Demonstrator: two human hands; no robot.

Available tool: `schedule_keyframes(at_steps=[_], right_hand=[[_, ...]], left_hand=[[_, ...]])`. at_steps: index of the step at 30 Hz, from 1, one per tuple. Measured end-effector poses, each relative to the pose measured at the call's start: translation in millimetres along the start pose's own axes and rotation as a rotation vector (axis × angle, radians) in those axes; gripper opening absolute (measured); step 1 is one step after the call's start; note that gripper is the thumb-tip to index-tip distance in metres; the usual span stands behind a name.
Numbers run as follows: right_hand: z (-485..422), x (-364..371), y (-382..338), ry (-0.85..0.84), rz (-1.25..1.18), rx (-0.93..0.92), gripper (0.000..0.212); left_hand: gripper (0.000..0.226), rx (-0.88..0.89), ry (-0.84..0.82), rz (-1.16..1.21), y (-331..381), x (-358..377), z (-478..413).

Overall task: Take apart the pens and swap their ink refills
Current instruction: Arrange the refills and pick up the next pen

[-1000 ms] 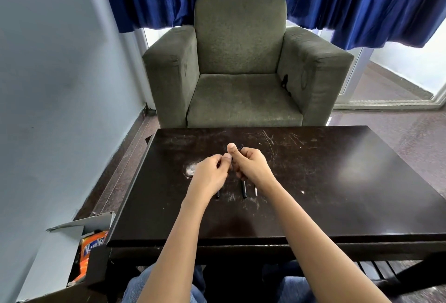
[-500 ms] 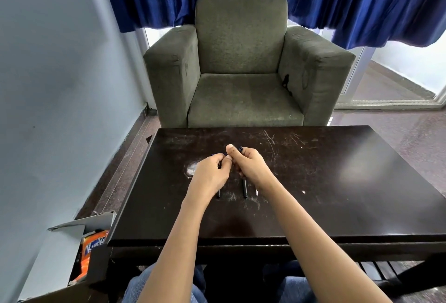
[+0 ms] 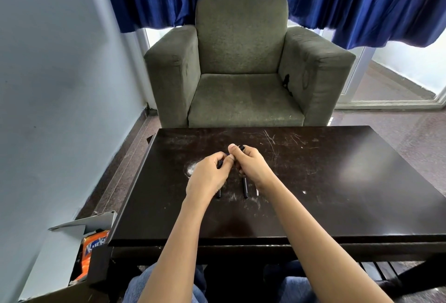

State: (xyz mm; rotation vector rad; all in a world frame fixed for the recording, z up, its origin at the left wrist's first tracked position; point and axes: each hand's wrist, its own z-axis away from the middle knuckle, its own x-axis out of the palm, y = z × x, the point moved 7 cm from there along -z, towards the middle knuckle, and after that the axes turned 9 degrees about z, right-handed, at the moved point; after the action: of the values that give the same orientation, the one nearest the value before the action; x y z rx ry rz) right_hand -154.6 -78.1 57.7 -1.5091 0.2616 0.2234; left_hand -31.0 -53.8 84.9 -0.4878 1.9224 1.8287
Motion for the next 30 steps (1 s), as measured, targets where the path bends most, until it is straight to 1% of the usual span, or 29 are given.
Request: schedule_keyframes(at_steps=[3, 5, 7, 9, 11, 13, 15, 19, 21, 25, 27, 30], right_hand=[[2, -1, -1, -0.014, -0.009, 0.028, 0.036], [0, -4, 3, 0.003, -0.032, 0.083, 0.033], [-4, -13, 12, 0.062, -0.139, 0.167, 0.027], [-8, -26, 22, 0.143, -0.248, 0.235, 0.023], [-12, -37, 30, 0.199, -0.217, 0.242, 0.019], [-12, -41, 36, 0.223, -0.044, 0.205, 0.011], [-8, -34, 38, 0.22, 0.205, 0.146, 0.007], [0, 0, 44, 0.157, 0.768, 0.042, 0.014], [2, 16, 50, 0.112, 0.982, -0.012, 0.017], [4, 26, 65, 0.072, 1.149, -0.018, 0.021], [5, 26, 70, 0.067, 1.167, 0.006, 0.024], [5, 25, 75, 0.059, 1.123, 0.053, 0.023]], left_hand=[[0.033, -0.039, -0.037, -0.007, 0, 4, 0], [0.037, -0.069, -0.073, -0.045, -2, 7, 1], [0.041, -0.08, -0.086, -0.091, -5, 7, 0], [0.042, -0.097, -0.06, -0.114, -10, 5, 0], [0.04, -0.139, -0.007, -0.076, -15, 1, -1], [0.037, -0.182, 0.04, -0.02, -19, -3, -2], [0.036, -0.213, 0.066, 0.013, -21, -5, -3], [0.035, -0.221, 0.078, 0.038, -21, -4, -3], [0.035, -0.217, 0.081, 0.031, -21, -5, -3], [0.033, -0.214, 0.081, 0.018, -24, -6, -4], [0.033, -0.209, 0.08, 0.015, -23, -6, -3], [0.032, -0.209, 0.078, 0.016, -22, -6, -2]])
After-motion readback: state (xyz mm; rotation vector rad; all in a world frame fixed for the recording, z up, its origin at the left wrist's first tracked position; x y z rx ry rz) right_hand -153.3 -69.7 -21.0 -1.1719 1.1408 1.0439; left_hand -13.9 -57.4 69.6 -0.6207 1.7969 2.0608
